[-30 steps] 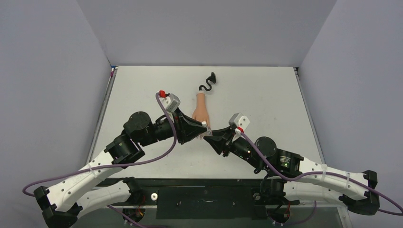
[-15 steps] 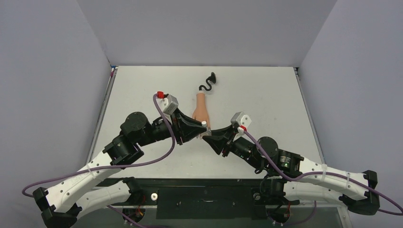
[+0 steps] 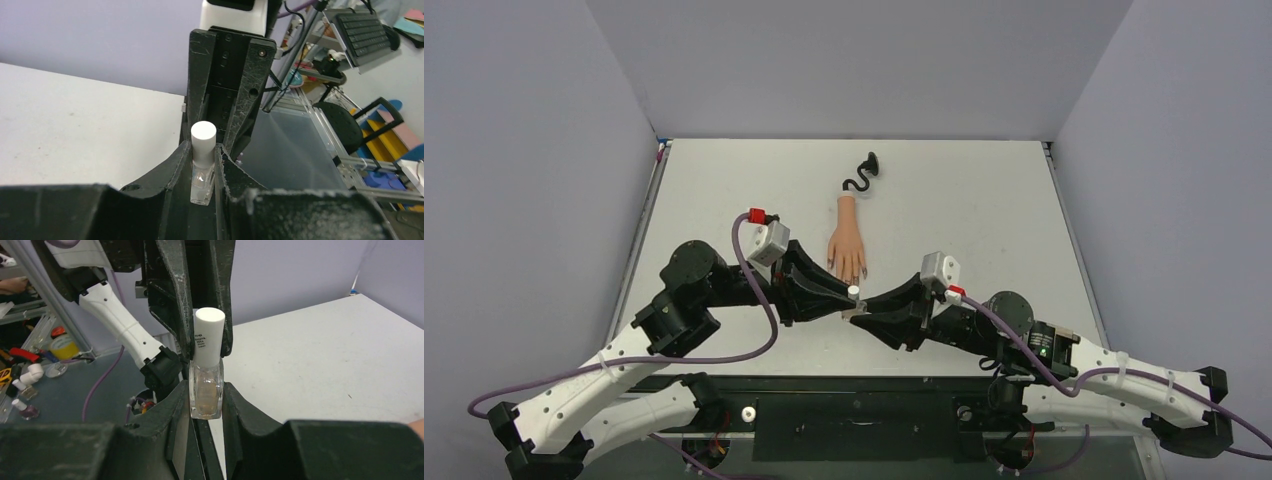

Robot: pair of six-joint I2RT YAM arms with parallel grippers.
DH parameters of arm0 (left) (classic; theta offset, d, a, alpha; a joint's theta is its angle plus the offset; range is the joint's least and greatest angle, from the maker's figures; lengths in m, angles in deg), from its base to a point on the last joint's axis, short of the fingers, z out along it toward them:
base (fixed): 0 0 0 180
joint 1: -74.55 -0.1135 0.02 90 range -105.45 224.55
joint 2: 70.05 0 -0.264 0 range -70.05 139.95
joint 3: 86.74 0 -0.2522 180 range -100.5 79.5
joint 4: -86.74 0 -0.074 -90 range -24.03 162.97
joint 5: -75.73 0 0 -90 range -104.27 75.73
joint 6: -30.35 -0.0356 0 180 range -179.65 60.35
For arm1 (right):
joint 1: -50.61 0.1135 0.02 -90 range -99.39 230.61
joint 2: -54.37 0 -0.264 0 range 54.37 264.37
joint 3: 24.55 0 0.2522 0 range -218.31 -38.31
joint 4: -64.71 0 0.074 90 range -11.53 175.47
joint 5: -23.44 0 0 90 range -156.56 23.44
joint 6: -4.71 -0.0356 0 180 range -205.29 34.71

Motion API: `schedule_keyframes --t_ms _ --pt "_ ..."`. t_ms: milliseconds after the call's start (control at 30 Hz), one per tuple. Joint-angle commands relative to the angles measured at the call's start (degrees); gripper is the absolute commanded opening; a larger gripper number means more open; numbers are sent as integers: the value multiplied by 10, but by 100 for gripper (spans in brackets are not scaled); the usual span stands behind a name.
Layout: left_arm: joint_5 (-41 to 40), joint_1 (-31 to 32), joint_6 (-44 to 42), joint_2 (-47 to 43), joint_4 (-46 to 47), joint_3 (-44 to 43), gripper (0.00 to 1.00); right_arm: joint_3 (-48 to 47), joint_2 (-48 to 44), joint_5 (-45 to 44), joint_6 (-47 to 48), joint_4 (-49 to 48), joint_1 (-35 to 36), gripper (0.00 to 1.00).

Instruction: Paint the nails

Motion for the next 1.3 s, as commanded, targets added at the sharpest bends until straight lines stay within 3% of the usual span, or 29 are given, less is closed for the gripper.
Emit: schedule_keyframes --t_ms 0,233,500,567,800,867,1033,1267 --pt "111 8 5 5 -5 -2 1 -18 -12 58 19 -50 -2 0" --pt "169 8 5 7 12 7 4 -36 -6 115 23 -34 -2 0" --pt "173 9 -3 -4 19 9 12 -33 -5 124 22 -31 -2 0" --pt "172 9 -7 -6 11 7 18 -30 -7 122 21 -31 -2 0" --pt "138 8 -21 -21 -27 -10 65 -20 -16 116 19 -28 -2 0" --pt "117 8 -25 -26 -46 -17 71 -17 -19 109 17 -28 -2 0" --pt "45 8 -32 -52 -95 -30 75 -3 -28 52 11 -34 -3 0" --pt "-138 8 -80 -61 -171 -43 65 11 -24 -127 -8 -38 -2 0"
